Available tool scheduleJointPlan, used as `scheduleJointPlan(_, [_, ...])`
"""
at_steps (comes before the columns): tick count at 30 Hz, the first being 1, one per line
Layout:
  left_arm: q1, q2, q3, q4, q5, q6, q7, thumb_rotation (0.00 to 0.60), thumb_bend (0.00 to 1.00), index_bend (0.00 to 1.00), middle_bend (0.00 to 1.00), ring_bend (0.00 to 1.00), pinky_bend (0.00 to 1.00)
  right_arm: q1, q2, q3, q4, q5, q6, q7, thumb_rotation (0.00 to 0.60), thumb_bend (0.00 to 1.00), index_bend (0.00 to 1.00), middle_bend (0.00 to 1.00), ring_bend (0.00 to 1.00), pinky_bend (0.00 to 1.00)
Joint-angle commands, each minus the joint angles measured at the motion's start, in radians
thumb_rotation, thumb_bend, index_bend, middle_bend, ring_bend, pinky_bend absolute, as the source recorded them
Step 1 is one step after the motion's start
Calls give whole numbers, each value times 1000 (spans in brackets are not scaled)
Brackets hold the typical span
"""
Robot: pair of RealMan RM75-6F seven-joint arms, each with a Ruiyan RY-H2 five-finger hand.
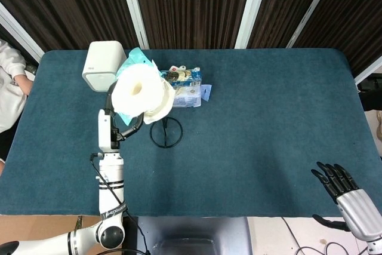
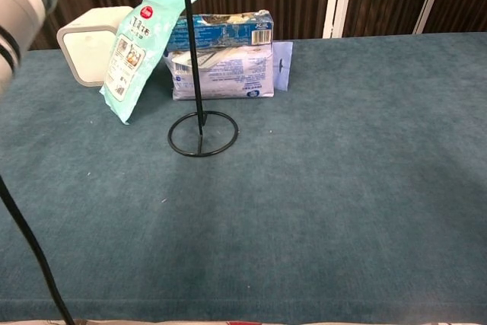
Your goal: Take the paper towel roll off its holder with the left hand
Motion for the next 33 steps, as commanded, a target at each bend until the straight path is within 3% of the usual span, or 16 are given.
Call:
scheduleJointPlan(1, [-4, 49, -43, -47, -45, 7, 20, 600, 713, 800, 861, 841, 901, 1, 0, 0, 1, 0, -2, -1, 600, 64, 0, 0, 0, 0])
scheduleJointPlan(7, [36, 144, -81, -41, -71, 6, -30, 600, 712, 800, 861, 840, 901, 1, 1, 2, -2, 7, -5, -2, 600, 64, 0, 0, 0, 0])
scheduleJointPlan(10, [75, 201, -68, 6, -87, -15, -76, 600, 709, 803, 861, 841, 902, -2, 2, 3, -2, 9, 2, 3, 600, 64, 0, 0, 0, 0])
scheduleJointPlan(12, [100, 220, -29, 48, -72, -23, -114, 600, 706, 803, 862, 841, 903, -4, 3, 4, -2, 10, 7, 6, 600, 65, 0, 0, 0, 0])
scheduleJointPlan(16, [160, 238, 96, 159, 24, -14, -230, 600, 707, 803, 861, 839, 903, -5, 1, 3, -2, 8, 7, 4, 600, 64, 0, 0, 0, 0])
scheduleJointPlan(19, [168, 235, 121, 192, 46, -10, -261, 600, 704, 803, 861, 839, 903, -5, 0, 2, -3, 6, 6, 1, 600, 64, 0, 0, 0, 0])
scheduleJointPlan(22, [210, 226, 232, 284, 118, 5, -349, 600, 698, 803, 859, 836, 892, -4, -3, -2, -5, -3, 1, -10, 600, 64, 0, 0, 0, 0])
scheduleJointPlan(23, [234, 208, 310, 351, 154, 5, -377, 600, 696, 803, 857, 834, 872, -3, -5, -1, -7, -3, -3, -17, 600, 64, 0, 0, 0, 0])
scheduleJointPlan(25, [248, 152, 388, 471, 202, 14, -448, 600, 695, 801, 851, 819, 804, 1, -9, -3, -13, -4, -15, -29, 600, 64, 0, 0, 0, 0])
scheduleJointPlan(29, [247, 71, 443, 615, 237, 26, -475, 600, 666, 782, 796, 720, 574, 1, -8, -4, -16, -7, -16, -35, 600, 64, 0, 0, 0, 0])
scheduleJointPlan(33, [237, 11, 454, 721, 240, 25, -502, 600, 616, 735, 719, 600, 381, -1, -5, -2, -13, -1, -8, -24, 600, 65, 0, 0, 0, 0])
